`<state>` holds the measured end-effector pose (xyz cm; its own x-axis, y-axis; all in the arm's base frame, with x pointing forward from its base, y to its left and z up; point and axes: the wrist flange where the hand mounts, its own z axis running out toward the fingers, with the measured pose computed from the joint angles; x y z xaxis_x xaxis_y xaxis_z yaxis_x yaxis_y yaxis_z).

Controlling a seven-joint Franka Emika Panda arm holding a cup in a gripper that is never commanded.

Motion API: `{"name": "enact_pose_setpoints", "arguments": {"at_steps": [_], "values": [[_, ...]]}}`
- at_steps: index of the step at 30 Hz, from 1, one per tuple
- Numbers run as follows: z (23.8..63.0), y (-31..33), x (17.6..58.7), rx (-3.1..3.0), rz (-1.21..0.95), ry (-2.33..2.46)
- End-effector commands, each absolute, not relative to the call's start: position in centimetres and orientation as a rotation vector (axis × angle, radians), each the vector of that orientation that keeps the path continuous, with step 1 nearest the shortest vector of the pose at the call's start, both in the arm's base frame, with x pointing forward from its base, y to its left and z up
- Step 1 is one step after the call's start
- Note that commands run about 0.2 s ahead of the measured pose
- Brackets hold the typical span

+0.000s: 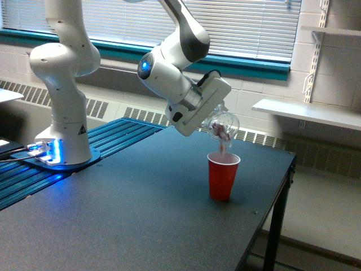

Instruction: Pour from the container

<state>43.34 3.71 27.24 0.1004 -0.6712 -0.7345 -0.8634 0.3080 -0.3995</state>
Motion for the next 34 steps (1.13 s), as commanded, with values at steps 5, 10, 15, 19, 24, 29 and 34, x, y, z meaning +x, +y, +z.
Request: {"name": "enact_pose_setpoints", "arguments": {"at_steps": [5, 10, 15, 19, 24, 29, 34], "values": [[27.2, 5.0, 43.4, -1.392, 0.281, 1.607], [27.1, 5.0, 43.4, -1.376, 0.286, 1.611], [27.0, 5.0, 43.4, -1.371, 0.285, 1.612], [26.6, 5.0, 43.3, -1.383, 0.281, 1.623], [26.3, 4.7, 43.3, -1.39, 0.267, 1.646], [26.3, 4.3, 43.6, -1.399, 0.248, 1.658], [26.4, 4.0, 43.8, -1.405, 0.242, 1.662]]}}
